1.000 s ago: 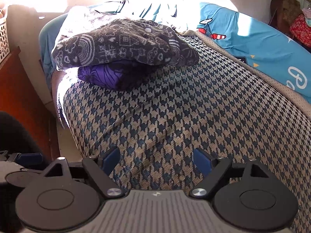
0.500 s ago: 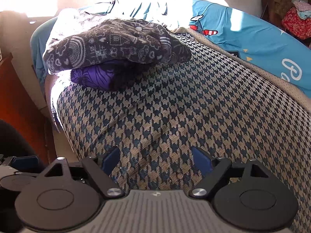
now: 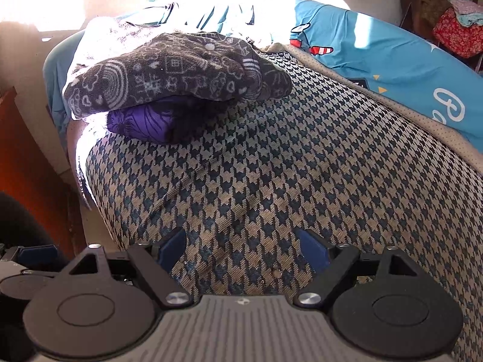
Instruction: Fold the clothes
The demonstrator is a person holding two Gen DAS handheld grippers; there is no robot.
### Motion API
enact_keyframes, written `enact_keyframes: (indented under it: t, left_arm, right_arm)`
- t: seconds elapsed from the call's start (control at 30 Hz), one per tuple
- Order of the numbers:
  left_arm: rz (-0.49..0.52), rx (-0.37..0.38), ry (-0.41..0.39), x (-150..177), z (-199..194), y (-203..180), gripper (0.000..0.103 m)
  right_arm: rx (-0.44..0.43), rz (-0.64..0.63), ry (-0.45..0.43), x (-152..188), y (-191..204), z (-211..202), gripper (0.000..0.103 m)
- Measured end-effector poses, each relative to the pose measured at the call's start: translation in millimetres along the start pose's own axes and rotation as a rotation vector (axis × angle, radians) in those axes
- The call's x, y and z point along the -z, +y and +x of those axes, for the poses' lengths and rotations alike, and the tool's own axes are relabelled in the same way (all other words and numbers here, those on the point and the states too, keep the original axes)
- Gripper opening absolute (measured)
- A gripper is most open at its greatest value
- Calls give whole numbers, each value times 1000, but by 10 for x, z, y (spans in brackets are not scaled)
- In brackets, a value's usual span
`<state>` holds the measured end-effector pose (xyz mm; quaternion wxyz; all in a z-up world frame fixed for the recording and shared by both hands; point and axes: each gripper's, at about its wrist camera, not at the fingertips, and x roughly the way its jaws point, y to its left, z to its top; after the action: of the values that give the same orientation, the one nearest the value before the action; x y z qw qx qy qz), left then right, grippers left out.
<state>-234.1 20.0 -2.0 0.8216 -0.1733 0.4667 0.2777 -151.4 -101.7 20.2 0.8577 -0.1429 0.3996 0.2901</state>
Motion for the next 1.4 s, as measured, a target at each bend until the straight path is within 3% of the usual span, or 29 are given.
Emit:
enact_keyframes:
  t: [0.87,1.4]
  left_arm:
    - [-11,-3,-1,24,10,4,103]
    - [-8,-10,-42,-31,-42,-20,103]
  right_arm:
    - [-17,-6,-5,3,40,-2,81]
    - [-1,41,-29,-29,-59,-29,81]
